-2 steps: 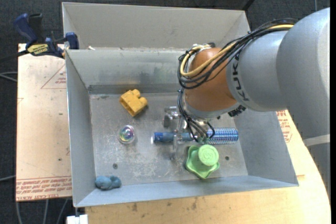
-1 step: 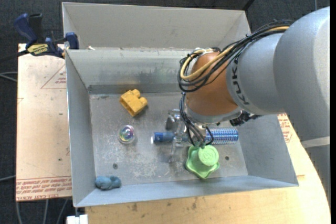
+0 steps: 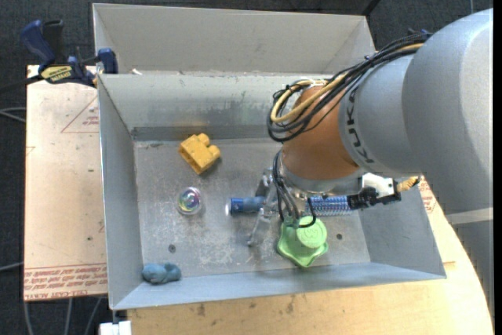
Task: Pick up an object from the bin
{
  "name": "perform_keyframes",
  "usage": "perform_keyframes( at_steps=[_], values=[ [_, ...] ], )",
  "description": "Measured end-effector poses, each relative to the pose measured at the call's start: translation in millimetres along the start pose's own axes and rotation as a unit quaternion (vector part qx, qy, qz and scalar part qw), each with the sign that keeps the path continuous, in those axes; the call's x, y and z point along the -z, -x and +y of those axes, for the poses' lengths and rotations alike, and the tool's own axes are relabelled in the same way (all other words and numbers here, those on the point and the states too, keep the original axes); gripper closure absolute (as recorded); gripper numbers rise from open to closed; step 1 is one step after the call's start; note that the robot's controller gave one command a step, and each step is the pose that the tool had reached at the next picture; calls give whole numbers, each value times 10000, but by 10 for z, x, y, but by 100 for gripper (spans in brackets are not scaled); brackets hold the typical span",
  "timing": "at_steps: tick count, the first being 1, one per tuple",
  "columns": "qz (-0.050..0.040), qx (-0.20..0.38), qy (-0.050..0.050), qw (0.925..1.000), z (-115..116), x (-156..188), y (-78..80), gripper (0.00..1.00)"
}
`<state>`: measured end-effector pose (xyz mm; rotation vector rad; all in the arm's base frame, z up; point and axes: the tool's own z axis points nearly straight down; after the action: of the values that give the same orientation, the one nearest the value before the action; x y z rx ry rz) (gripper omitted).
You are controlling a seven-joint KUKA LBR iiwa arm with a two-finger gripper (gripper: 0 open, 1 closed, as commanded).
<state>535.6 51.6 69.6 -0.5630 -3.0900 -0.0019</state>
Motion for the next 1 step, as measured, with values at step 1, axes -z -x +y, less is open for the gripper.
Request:
perform_keyframes(
  at_steps=[1],
  values=[
    [-10, 182, -1, 9998, 23, 2, 56, 0]
  ],
)
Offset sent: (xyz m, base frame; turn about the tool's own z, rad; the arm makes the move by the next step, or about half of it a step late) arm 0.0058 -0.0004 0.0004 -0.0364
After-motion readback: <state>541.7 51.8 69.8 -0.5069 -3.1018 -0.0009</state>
